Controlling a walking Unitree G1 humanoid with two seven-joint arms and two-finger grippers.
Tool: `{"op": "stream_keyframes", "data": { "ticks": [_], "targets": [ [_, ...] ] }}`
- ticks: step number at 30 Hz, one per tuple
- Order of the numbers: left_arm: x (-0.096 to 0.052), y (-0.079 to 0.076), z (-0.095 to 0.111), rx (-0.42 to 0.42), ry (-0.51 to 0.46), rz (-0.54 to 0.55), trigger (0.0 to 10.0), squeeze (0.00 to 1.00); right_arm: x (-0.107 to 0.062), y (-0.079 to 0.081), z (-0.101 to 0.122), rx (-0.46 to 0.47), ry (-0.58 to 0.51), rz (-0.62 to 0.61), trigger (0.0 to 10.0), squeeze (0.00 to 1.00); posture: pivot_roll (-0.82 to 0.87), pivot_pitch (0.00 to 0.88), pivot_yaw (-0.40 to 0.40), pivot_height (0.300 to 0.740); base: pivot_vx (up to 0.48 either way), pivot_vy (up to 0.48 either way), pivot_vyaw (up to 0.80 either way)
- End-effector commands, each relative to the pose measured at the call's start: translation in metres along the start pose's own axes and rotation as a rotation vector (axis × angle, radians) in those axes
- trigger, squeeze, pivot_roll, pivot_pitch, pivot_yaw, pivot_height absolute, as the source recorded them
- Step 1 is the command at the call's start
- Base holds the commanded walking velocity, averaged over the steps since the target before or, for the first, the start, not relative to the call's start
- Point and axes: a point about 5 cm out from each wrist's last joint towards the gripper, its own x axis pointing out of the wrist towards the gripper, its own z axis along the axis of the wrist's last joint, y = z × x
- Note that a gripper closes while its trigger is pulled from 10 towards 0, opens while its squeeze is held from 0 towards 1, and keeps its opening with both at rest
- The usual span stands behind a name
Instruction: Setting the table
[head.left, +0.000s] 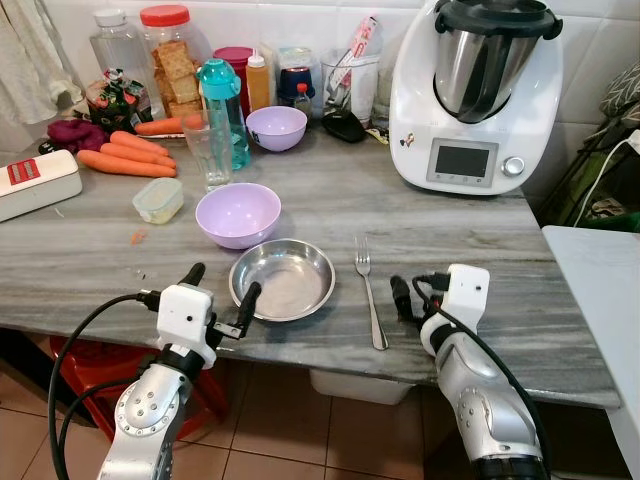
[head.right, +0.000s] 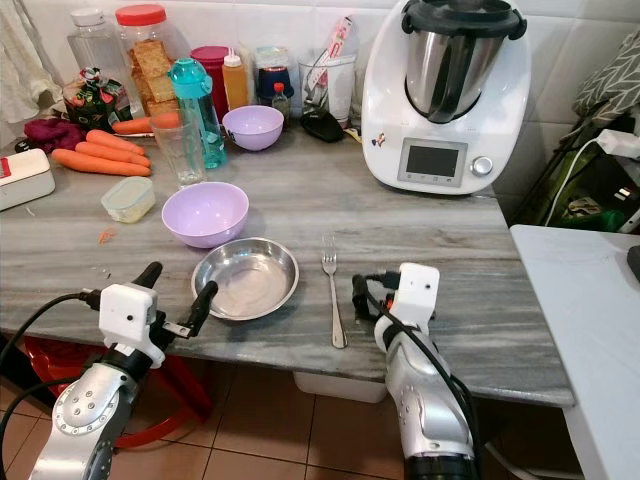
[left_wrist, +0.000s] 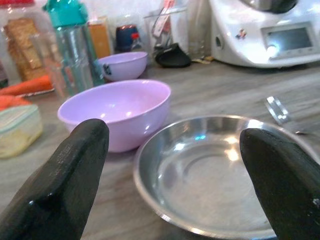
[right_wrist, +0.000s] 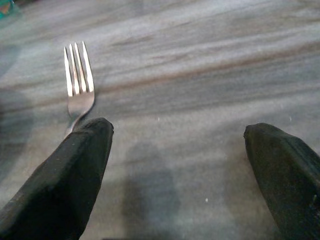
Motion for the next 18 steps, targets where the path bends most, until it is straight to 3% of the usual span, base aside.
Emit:
{"op": "stream_keyframes", "data": {
  "ticks": [1, 8, 12, 13, 14, 15, 17, 18],
  "targets": [
    [-0.001, -0.002, 0.004, 0.014, -0.013, -0.016, 10.0, 0.0, -0.003, 0.001, 0.007, -0.016, -0.033, -0.002, 10.0, 1.0, -0.02, 0.0, 0.0, 0.74, 0.0, 0.0, 0.0],
    [0.001, -0.004, 0.006, 0.024, -0.006, 0.032, 10.0, 0.0, -0.016, -0.015, 0.022, -0.125, -0.163, -0.049, 10.0, 1.0, -0.02, 0.0, 0.0, 0.74, 0.0, 0.0, 0.0],
    [0.003, -0.004, 0.004, 0.07, 0.014, 0.096, 10.0, 0.0, -0.031, -0.028, 0.029, -0.172, -0.245, -0.09, 10.0, 1.0, -0.04, 0.0, 0.014, 0.74, 0.0, 0.0, 0.0],
    [0.003, -0.004, 0.003, 0.08, 0.022, 0.113, 10.0, 0.0, -0.035, -0.031, 0.031, -0.165, -0.265, -0.096, 10.0, 0.85, -0.04, 0.0, 0.017, 0.74, 0.0, 0.0, 0.0],
    [0.003, -0.003, 0.003, 0.09, 0.022, 0.122, 10.0, 0.0, -0.039, -0.032, 0.034, -0.174, -0.289, -0.1, 10.0, 0.55, -0.04, 0.0, 0.017, 0.74, 0.0, 0.0, 0.0],
    [0.004, -0.003, 0.004, 0.087, 0.019, 0.121, 10.0, 0.0, -0.041, -0.031, 0.035, -0.18, -0.305, -0.099, 10.0, 0.15, -0.04, 0.0, 0.012, 0.74, 0.0, 0.0, 0.0],
    [0.005, -0.002, 0.005, 0.084, 0.018, 0.119, 10.0, 0.0, -0.041, -0.031, 0.036, -0.182, -0.311, -0.098, 10.0, 0.15, -0.04, 0.0, 0.012, 0.74, 0.0, 0.0, 0.0],
    [0.005, -0.001, 0.004, 0.092, 0.019, 0.12, 10.0, 0.0, -0.041, -0.029, 0.035, -0.194, -0.314, -0.092, 10.0, 0.0, -0.03, 0.0, 0.011, 0.74, 0.0, 0.0, 0.0]
  ]
}}
